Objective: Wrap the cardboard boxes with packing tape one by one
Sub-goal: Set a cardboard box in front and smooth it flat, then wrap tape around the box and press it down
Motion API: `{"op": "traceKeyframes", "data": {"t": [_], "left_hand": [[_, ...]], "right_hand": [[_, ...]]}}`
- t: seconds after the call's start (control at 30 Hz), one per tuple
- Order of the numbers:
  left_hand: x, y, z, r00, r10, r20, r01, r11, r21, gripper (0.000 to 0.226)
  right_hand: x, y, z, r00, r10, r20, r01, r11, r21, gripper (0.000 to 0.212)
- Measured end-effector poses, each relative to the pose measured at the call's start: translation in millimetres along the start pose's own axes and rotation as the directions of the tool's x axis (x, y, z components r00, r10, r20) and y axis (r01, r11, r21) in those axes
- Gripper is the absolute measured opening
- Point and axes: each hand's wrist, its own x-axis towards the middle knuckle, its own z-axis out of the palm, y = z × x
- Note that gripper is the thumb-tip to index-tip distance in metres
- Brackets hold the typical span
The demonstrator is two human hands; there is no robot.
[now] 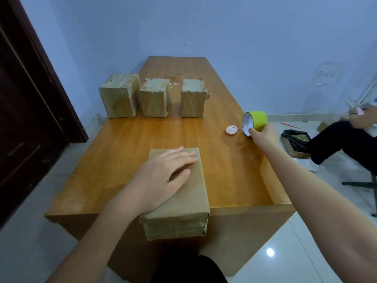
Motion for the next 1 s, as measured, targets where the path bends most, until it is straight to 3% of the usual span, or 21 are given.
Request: {"op": "traceKeyframes", "data": {"t": [0.1, 0.2, 0.27, 0.4, 0.5, 0.57, 0.63, 0.7, 0.77, 0.87, 1.0], "left_hand": [[0.6, -0.7, 1.5, 1.000, -0.001, 0.002, 0.001, 1.000, -0.005, 0.039], [0.7, -1.3, 2.0, 1.000, -0.003, 0.009, 0.003, 1.000, -0.008, 0.040], [0.8, -1.7, 2.4, 1.000, 0.001, 0.011, -0.001, 1.000, 0.000, 0.040], [0.3, -2.5, 2.8, 1.000, 0.015, 0.004, -0.015, 1.000, 0.005, 0.039], [0.2, -3.7, 2.9, 1.000, 0.020, -0.002, -0.020, 1.000, -0.004, 0.039], [1.1, -4.2, 3.4, 1.000, 0.024, -0.011, -0.024, 1.000, 0.001, 0.039], [1.5, -3.2, 4.2, 1.000, 0.014, -0.003, -0.014, 1.000, 0.002, 0.039], [1.4, -3.5, 4.8, 1.000, 0.009, 0.002, -0.009, 1.000, -0.010, 0.038], [2.3, -2.8, 3.4, 1.000, 0.008, 0.017, -0.007, 0.999, -0.045, 0.038], [7.0, -3.0, -3.2, 0.995, -0.028, 0.100, 0.043, 0.987, -0.155, 0.038], [10.5, -4.9, -13.7, 0.987, -0.110, 0.113, 0.144, 0.918, -0.370, 0.033]], "right_hand": [[6.4, 0.2, 4.0, 0.999, 0.031, -0.026, -0.029, 0.997, 0.077, 0.039], [13.6, 3.1, 11.0, 0.990, 0.133, -0.045, -0.110, 0.938, 0.329, 0.012], [17.7, 4.9, 15.0, 0.976, 0.215, -0.031, -0.173, 0.856, 0.487, 0.018], [20.0, 9.8, 24.3, 0.972, 0.229, -0.053, -0.166, 0.828, 0.536, 0.018], [12.7, 2.8, 24.0, 0.957, 0.189, -0.219, -0.014, 0.787, 0.617, 0.021], [10.8, -24.4, 13.2, 0.961, 0.038, -0.275, 0.154, 0.752, 0.641, 0.014], [5.1, -57.4, -5.5, 0.983, -0.068, -0.169, 0.165, 0.732, 0.662, 0.008], [-3.4, -76.7, -18.4, 0.995, -0.101, -0.023, 0.087, 0.690, 0.718, 0.011], [-26.7, -80.4, -23.9, 0.984, -0.133, 0.117, -0.021, 0.568, 0.822, 0.019], [-73.2, -72.9, -21.4, 0.909, -0.274, 0.315, -0.202, 0.371, 0.906, 0.022], [-118.1, -66.8, -16.2, 0.822, -0.387, 0.418, -0.281, 0.364, 0.888, 0.027]]}}
